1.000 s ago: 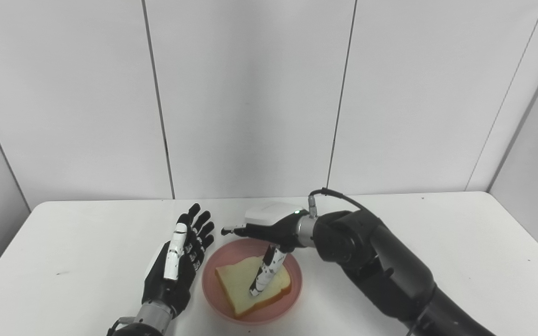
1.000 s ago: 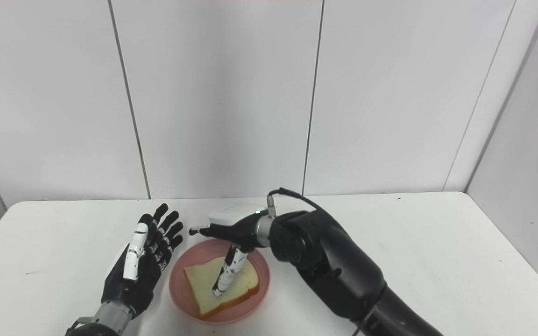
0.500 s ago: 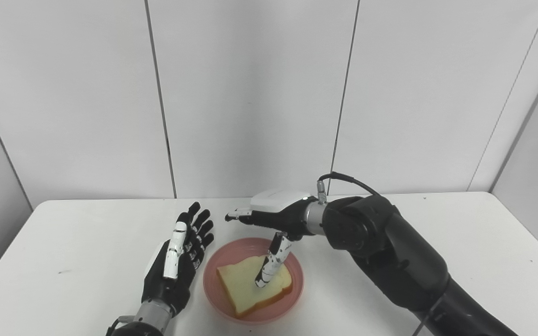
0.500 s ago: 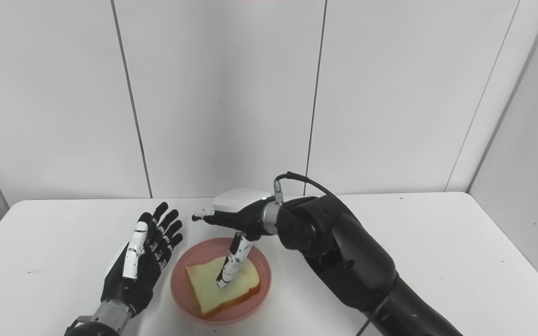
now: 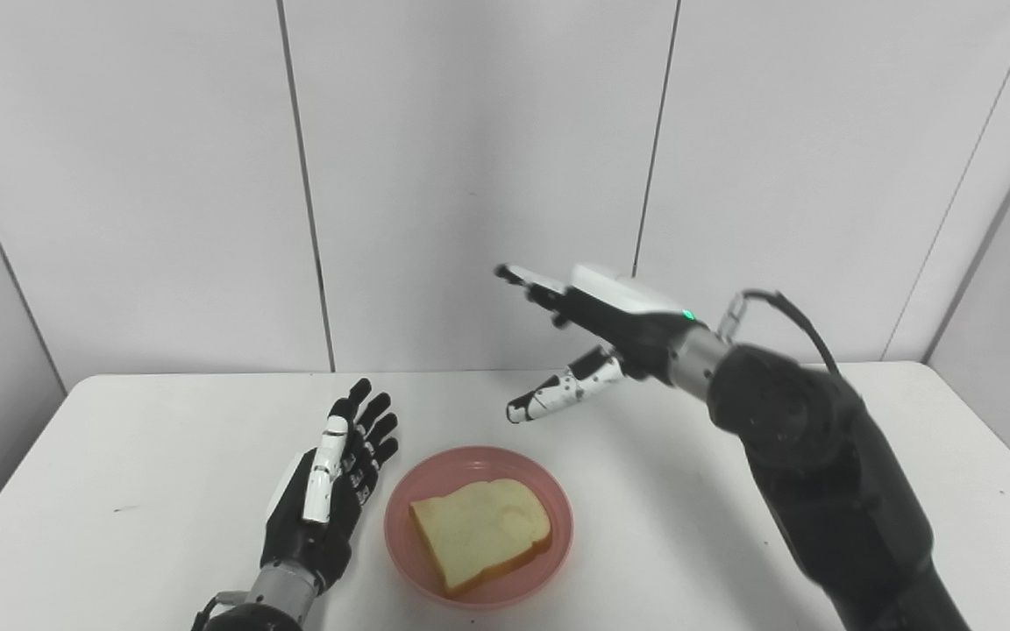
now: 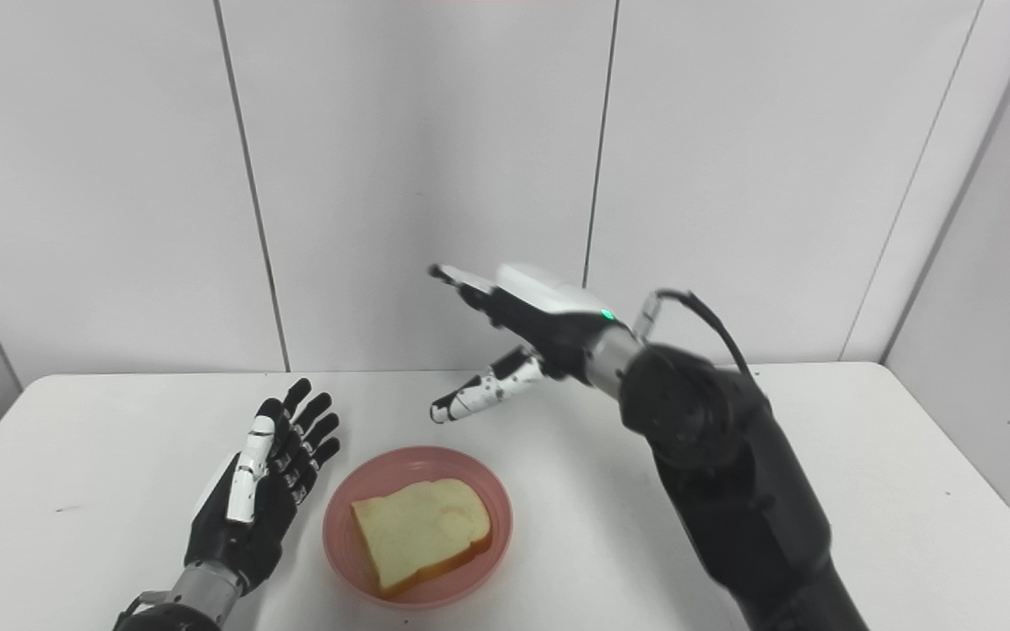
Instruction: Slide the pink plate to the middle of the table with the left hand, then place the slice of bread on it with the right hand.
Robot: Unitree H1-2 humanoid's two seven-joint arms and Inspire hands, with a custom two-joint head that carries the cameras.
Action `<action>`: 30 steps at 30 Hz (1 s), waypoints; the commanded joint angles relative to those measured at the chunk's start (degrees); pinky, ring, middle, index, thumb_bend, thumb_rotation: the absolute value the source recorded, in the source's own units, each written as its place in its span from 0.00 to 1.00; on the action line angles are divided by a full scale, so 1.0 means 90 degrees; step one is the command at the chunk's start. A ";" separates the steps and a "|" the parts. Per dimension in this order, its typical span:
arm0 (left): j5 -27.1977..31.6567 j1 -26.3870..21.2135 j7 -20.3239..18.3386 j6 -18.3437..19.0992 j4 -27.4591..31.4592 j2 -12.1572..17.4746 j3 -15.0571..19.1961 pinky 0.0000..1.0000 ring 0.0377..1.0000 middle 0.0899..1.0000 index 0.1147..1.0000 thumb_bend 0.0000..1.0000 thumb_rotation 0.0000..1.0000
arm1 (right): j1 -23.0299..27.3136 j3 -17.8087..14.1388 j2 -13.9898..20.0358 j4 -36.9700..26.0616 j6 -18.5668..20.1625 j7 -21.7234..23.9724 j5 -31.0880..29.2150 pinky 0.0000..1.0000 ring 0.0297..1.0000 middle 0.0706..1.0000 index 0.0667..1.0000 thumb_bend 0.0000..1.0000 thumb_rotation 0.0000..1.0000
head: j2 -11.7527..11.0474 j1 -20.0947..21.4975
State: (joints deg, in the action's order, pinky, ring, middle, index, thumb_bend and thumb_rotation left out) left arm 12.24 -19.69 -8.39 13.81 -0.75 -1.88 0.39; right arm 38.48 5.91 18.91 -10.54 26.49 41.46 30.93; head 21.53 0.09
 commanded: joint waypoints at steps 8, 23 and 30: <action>-0.0155 -0.0258 0.0036 -0.0349 0.0248 0.0080 -0.0009 0.97 0.96 0.97 0.97 0.50 1.00 | -0.0802 -0.2350 -0.2121 -0.0038 0.0047 -0.1094 -0.1177 1.00 1.00 1.00 1.00 0.89 1.00 | -0.0016 0.0008; -0.0175 -0.0267 0.0011 -0.0548 0.0108 0.0081 0.0015 0.97 0.96 0.97 0.98 0.51 1.00 | -0.1573 -0.1830 -0.2355 0.0954 -0.2932 -0.3641 -0.2499 1.00 1.00 1.00 1.00 0.41 1.00 | -0.0052 -0.0062; -0.0204 -0.0271 0.0044 -0.0534 0.0104 0.0044 -0.0012 0.97 0.96 0.97 0.97 0.50 1.00 | -0.1644 -0.1504 -0.2115 0.1034 -0.2964 -0.3960 -0.2733 1.00 1.00 1.00 1.00 0.33 1.00 | -0.0065 -0.0088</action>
State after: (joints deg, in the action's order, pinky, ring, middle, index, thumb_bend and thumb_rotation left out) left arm 10.87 -19.74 -8.27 11.58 -1.11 -1.21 0.60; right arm 22.40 -8.08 -0.67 -0.40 2.81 6.83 7.26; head 20.92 -0.70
